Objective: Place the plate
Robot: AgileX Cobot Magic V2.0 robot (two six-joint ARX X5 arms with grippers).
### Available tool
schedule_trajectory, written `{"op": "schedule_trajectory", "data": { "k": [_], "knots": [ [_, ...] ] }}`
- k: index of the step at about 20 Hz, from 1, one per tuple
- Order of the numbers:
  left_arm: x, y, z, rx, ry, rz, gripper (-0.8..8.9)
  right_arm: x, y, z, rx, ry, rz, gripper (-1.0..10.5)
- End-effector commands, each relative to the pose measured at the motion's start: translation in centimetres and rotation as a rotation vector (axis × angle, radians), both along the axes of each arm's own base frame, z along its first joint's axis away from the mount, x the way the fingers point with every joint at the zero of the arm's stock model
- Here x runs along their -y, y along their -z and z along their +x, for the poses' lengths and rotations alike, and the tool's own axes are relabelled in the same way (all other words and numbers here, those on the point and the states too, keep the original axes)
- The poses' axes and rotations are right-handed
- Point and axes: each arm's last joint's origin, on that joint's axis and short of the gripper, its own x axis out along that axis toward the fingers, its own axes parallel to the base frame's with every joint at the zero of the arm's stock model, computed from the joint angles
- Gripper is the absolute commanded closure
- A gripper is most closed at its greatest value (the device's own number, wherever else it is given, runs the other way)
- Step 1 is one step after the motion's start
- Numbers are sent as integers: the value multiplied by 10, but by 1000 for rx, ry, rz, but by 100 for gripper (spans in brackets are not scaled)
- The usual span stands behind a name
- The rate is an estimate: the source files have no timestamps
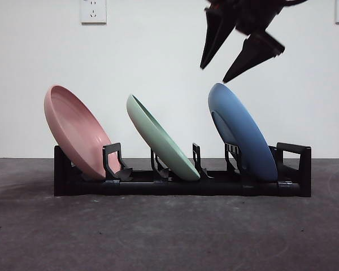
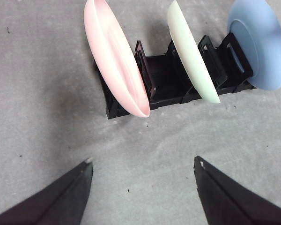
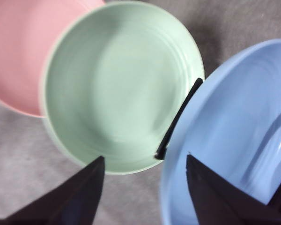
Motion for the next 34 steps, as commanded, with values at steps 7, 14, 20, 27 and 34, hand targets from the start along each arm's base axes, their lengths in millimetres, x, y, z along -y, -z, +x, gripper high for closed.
{"op": "schedule_trajectory", "data": {
  "k": [7, 14, 20, 27, 34],
  "knots": [
    [0, -6, 1, 21, 2, -5, 468, -8, 9, 12, 1, 18, -27, 793],
    [0, -6, 1, 19, 2, -5, 468, -9, 15, 13, -27, 17, -38, 933],
    [0, -5, 0, 7, 3, -3, 468, -8, 6, 5, -45, -22, 17, 935],
    [0, -4, -1, -3, 3, -1, 469, 3, -37, -25, 24, -45, 131, 935],
    [0, -4, -1, -1, 3, -1, 469, 15, -87, -79, 208, -166, 183, 935]
  ]
}}
